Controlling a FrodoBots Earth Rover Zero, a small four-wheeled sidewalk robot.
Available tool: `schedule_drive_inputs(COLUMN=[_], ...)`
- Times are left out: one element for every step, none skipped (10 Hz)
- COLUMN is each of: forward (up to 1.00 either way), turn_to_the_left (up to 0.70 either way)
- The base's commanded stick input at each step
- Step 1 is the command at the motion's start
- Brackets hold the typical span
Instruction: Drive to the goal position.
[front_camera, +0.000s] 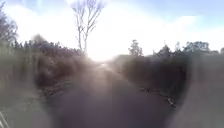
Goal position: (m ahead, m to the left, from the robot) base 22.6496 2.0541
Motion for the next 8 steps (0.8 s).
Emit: schedule_drive_inputs(forward=[0.85,0.85,0.85,0.85,0.85,0.85,0.85,0.85], turn_to_the_left=[0.00,0.00,0.00,0.00,0.00,0.00,0.00,0.00])
